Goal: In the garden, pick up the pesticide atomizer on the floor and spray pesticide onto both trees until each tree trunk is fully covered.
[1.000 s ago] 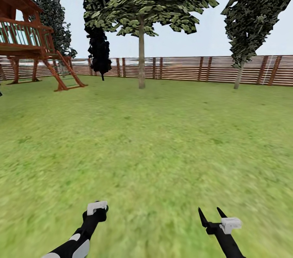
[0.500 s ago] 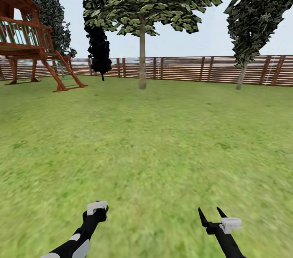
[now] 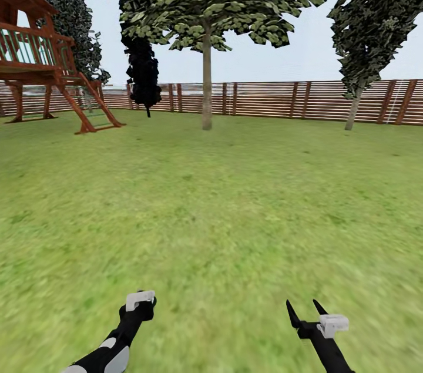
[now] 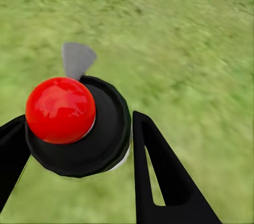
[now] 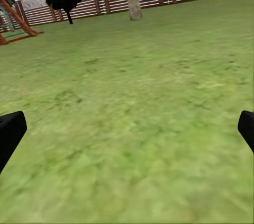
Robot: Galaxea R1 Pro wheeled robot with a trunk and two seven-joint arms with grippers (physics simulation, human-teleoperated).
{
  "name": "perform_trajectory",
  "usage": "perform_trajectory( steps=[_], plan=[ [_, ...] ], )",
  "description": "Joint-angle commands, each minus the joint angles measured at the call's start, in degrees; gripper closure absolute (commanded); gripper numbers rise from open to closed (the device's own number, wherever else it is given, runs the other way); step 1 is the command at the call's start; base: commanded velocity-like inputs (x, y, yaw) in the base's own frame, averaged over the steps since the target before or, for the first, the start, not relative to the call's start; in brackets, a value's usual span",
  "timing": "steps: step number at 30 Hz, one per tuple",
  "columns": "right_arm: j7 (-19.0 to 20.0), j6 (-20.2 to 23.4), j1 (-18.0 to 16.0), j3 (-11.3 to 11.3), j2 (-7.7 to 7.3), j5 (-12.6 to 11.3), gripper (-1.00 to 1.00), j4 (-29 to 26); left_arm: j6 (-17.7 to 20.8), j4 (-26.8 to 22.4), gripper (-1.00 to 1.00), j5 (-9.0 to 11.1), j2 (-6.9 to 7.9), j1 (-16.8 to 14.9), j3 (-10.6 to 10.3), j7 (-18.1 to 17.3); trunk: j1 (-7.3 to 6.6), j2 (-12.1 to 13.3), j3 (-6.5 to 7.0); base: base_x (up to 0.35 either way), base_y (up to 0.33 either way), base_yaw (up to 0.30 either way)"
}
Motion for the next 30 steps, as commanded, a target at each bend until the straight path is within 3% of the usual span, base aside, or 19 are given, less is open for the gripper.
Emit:
perform_trajectory(
  steps=[1, 30],
  plan=[
    [0.0, 0.0, 0.0, 0.0, 0.00, 0.0, -1.00, 0.0, 0.0, 0.0, 1.00, 0.0, 0.00, 0.0, 0.0, 0.0, 0.00, 0.0, 0.00, 0.329, 0.116, 0.000],
    [0.0, 0.0, 0.0, 0.0, 0.00, 0.0, -1.00, 0.0, 0.0, 0.0, 1.00, 0.0, 0.00, 0.0, 0.0, 0.0, 0.00, 0.0, 0.00, 0.329, 0.116, 0.000]
  ],
)
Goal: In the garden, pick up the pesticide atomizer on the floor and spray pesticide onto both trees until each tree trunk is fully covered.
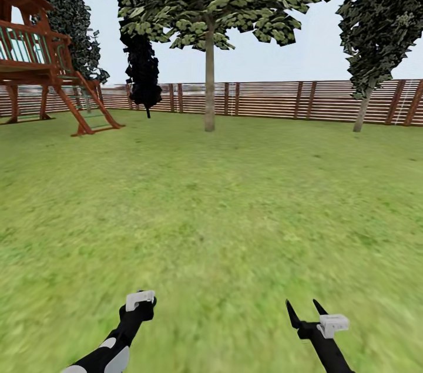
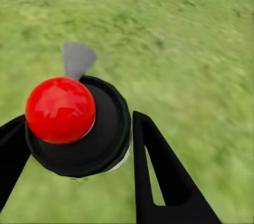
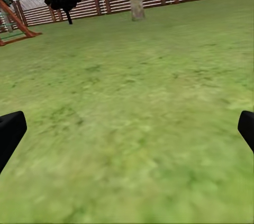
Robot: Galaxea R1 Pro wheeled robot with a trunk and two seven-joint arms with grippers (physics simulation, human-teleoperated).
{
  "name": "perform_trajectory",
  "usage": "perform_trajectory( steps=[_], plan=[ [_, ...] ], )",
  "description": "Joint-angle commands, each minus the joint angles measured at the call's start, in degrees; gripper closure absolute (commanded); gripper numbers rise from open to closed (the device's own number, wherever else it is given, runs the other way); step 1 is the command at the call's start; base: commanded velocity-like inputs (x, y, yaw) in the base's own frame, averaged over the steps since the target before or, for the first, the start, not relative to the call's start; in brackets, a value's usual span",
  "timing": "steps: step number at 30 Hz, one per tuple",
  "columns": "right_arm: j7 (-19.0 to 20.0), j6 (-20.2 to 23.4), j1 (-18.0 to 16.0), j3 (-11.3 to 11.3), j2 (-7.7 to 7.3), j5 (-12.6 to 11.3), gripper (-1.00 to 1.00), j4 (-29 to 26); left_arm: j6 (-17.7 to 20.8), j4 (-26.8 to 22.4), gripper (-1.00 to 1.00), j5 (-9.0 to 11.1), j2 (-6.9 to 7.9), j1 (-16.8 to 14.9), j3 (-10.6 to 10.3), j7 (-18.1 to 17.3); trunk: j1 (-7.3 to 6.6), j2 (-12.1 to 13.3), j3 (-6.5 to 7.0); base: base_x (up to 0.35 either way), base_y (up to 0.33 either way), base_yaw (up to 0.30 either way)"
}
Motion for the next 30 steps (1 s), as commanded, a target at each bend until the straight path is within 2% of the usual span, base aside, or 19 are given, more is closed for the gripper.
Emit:
perform_trajectory(
  steps=[1, 30],
  plan=[
    [0.0, 0.0, 0.0, 0.0, 0.00, 0.0, -1.00, 0.0, 0.0, 0.0, 1.00, 0.0, 0.00, 0.0, 0.0, 0.0, 0.00, 0.0, 0.00, 0.329, 0.116, 0.000],
    [0.0, 0.0, 0.0, 0.0, 0.00, 0.0, -1.00, 0.0, 0.0, 0.0, 1.00, 0.0, 0.00, 0.0, 0.0, 0.0, 0.00, 0.0, 0.00, 0.329, 0.116, 0.000]
  ],
)
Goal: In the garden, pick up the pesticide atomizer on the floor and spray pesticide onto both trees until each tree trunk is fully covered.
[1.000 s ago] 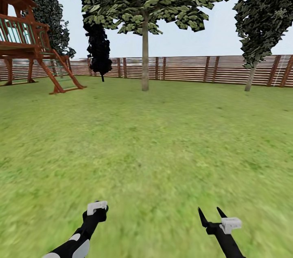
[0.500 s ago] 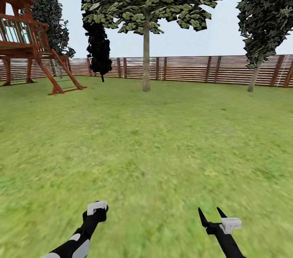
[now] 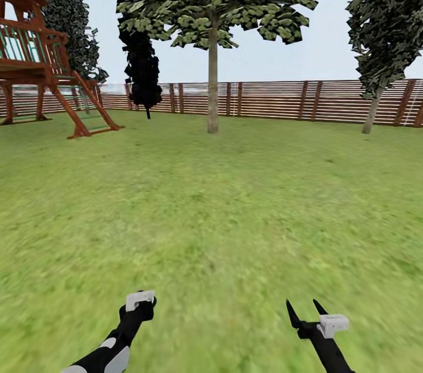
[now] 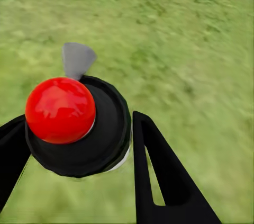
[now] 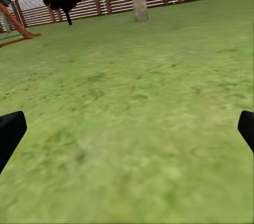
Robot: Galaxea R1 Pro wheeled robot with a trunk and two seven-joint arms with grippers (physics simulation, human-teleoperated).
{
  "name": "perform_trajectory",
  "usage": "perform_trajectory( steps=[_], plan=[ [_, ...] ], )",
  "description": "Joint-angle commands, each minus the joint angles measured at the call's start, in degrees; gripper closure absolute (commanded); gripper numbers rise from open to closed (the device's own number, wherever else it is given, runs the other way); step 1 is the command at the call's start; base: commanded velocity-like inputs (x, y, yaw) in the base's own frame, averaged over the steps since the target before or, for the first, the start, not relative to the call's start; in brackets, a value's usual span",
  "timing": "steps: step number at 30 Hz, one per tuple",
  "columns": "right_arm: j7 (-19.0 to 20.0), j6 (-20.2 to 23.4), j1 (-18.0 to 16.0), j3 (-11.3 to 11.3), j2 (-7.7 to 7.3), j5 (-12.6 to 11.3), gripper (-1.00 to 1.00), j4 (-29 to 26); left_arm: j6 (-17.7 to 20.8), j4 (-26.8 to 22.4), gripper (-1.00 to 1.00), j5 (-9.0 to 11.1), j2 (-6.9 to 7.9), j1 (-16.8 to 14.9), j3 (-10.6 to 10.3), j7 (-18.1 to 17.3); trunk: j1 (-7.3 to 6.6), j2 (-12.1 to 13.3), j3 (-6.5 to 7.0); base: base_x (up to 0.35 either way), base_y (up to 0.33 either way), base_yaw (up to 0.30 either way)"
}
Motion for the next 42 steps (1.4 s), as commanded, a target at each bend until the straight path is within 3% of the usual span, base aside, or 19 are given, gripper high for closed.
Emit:
perform_trajectory(
  steps=[1, 42],
  plan=[
    [0.0, 0.0, 0.0, 0.0, 0.00, 0.0, -1.00, 0.0, 0.0, 0.0, 1.00, 0.0, 0.00, 0.0, 0.0, 0.0, 0.00, 0.0, 0.00, 0.329, 0.116, 0.000],
    [0.0, 0.0, 0.0, 0.0, 0.00, 0.0, -1.00, 0.0, 0.0, 0.0, 1.00, 0.0, 0.00, 0.0, 0.0, 0.0, 0.00, 0.0, 0.00, 0.329, 0.116, 0.000]
  ],
)
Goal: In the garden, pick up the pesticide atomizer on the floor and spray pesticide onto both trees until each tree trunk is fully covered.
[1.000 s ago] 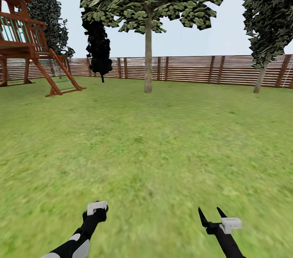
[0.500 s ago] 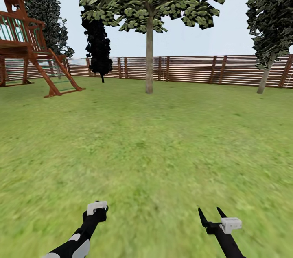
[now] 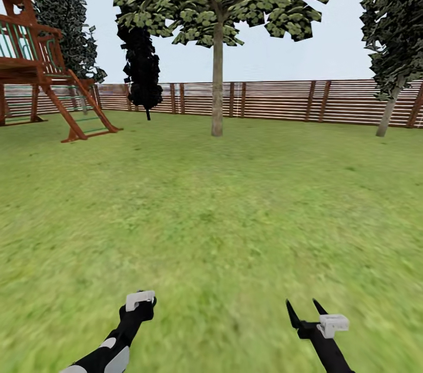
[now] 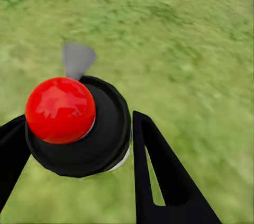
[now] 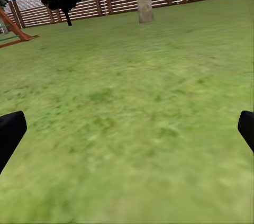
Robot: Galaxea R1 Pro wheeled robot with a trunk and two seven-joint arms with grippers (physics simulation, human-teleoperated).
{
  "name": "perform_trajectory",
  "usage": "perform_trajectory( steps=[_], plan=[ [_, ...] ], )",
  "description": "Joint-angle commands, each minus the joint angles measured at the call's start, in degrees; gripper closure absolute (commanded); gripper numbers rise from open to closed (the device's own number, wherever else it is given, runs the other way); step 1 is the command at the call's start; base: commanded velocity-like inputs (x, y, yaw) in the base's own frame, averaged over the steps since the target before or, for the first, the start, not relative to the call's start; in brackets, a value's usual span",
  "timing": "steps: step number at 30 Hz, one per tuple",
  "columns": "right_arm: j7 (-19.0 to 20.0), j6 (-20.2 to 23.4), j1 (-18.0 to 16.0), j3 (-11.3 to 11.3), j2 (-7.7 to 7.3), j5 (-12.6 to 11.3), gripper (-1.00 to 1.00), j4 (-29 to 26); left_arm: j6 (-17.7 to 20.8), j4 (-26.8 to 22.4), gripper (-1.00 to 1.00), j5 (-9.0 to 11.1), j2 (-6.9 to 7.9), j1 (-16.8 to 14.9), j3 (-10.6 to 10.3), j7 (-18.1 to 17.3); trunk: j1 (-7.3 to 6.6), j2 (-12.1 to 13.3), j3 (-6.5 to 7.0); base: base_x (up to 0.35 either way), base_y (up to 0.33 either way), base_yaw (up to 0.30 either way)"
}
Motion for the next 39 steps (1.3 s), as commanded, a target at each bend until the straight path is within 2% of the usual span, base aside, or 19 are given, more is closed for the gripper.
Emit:
perform_trajectory(
  steps=[1, 39],
  plan=[
    [0.0, 0.0, 0.0, 0.0, 0.00, 0.0, -1.00, 0.0, 0.0, 0.0, 1.00, 0.0, 0.00, 0.0, 0.0, 0.0, 0.00, 0.0, 0.00, 0.329, 0.116, 0.000],
    [0.0, 0.0, 0.0, 0.0, 0.00, 0.0, -1.00, 0.0, 0.0, 0.0, 1.00, 0.0, 0.00, 0.0, 0.0, 0.0, 0.00, 0.0, 0.00, 0.329, 0.116, 0.000]
  ],
)
